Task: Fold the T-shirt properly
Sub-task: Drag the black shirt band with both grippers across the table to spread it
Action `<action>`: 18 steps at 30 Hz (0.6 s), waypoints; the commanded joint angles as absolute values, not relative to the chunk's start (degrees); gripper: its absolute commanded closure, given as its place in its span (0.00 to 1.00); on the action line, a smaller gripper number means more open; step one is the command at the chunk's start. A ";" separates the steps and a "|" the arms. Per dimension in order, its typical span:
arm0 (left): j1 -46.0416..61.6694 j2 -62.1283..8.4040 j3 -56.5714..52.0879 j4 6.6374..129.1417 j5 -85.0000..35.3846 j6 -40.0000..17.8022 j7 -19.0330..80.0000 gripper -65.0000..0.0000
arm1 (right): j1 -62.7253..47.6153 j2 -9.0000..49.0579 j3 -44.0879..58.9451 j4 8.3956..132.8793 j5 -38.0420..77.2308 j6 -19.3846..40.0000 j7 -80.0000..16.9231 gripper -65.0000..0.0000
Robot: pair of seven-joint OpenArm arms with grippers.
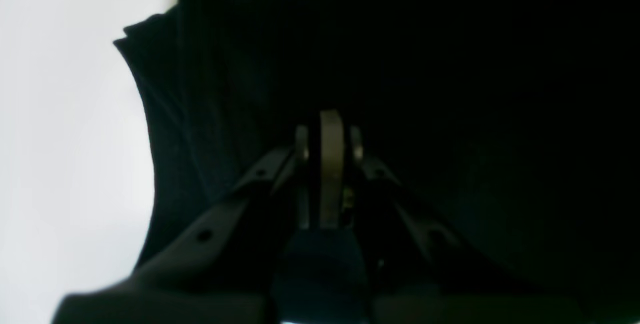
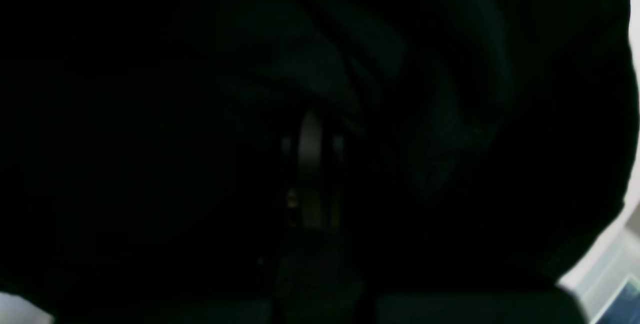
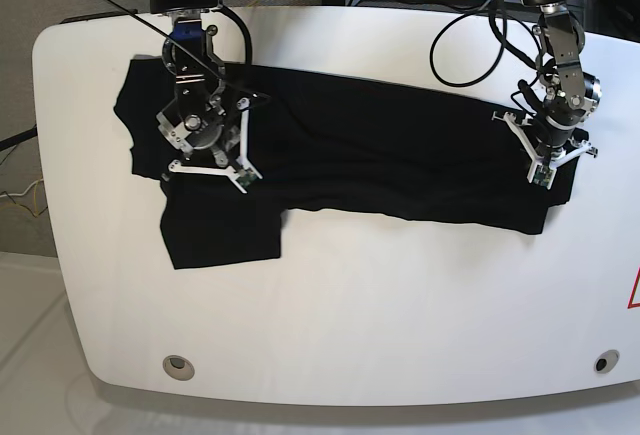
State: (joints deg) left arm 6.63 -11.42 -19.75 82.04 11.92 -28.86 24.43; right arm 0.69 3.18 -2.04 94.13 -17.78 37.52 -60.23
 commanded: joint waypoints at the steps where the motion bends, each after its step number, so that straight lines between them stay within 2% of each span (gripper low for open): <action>1: 7.69 -12.00 -19.91 81.98 13.67 -29.23 28.26 0.97 | 1.63 2.95 -2.86 93.32 -16.75 38.11 -60.18 1.00; 18: 9.71 -13.32 -22.02 81.98 13.76 -29.23 28.00 0.97 | 3.12 3.30 -1.19 91.56 -16.84 37.93 -60.00 1.00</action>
